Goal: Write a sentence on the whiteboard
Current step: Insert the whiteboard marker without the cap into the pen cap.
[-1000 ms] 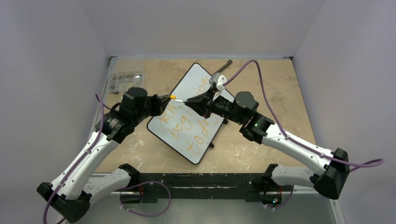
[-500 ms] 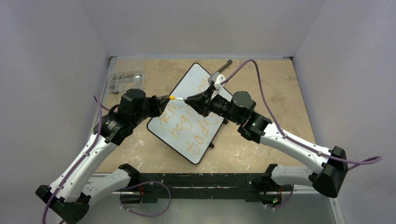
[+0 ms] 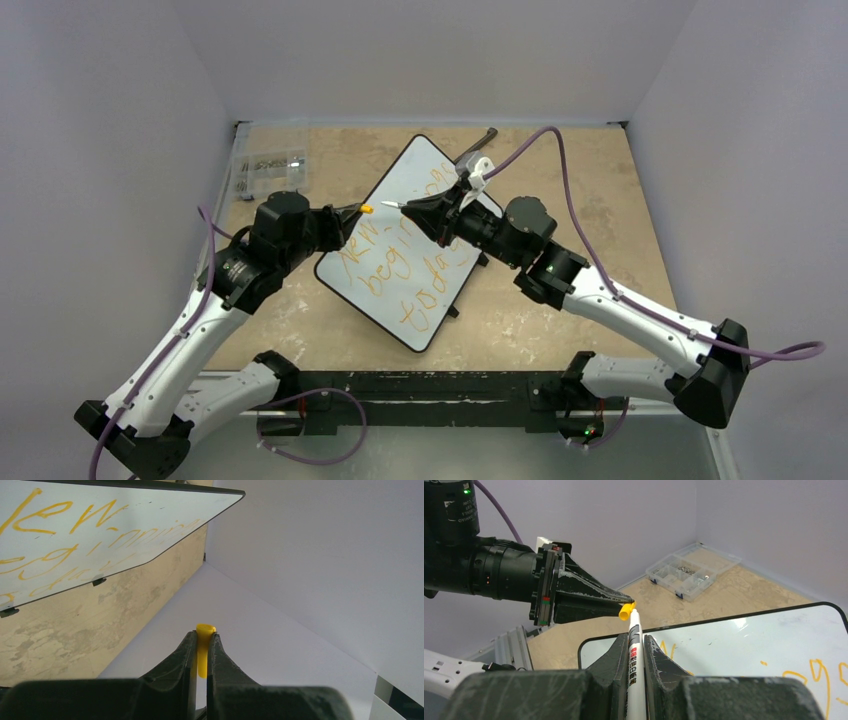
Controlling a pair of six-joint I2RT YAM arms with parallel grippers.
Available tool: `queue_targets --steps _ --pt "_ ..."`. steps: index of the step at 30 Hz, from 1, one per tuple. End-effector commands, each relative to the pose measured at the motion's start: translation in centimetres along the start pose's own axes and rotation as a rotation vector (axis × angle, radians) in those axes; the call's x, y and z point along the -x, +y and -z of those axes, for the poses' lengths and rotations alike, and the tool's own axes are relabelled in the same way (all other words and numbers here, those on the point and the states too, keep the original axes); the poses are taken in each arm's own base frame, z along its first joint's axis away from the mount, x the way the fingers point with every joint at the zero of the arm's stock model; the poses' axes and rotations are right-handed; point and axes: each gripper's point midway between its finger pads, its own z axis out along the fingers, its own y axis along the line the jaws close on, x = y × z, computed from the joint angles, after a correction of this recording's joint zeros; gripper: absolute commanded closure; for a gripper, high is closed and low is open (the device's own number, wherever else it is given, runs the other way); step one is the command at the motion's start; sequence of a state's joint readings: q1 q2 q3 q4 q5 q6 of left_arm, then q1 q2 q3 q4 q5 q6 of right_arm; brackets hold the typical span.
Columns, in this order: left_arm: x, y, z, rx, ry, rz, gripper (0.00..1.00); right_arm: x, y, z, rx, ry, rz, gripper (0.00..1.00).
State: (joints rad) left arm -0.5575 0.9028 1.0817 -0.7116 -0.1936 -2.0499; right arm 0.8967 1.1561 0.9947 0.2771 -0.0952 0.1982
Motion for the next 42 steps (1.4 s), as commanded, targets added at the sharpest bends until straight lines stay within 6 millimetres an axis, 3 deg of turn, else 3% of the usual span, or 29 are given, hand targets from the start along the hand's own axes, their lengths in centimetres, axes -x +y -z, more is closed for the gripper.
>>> queue_targets --steps 1,20,42 --pt "0.0 -0.9 0.4 -0.04 0.002 0.009 1.0 2.9 0.5 0.5 0.001 -0.079 0.0 1.0" --pt "-0.4 -1.1 0.1 -0.037 0.02 0.009 1.0 1.6 0.9 -1.0 0.034 -0.034 -0.011 1.0" --pt "-0.5 -1.1 -0.3 -0.027 0.017 0.013 1.0 1.8 1.4 -1.1 0.063 -0.044 -0.019 1.0"
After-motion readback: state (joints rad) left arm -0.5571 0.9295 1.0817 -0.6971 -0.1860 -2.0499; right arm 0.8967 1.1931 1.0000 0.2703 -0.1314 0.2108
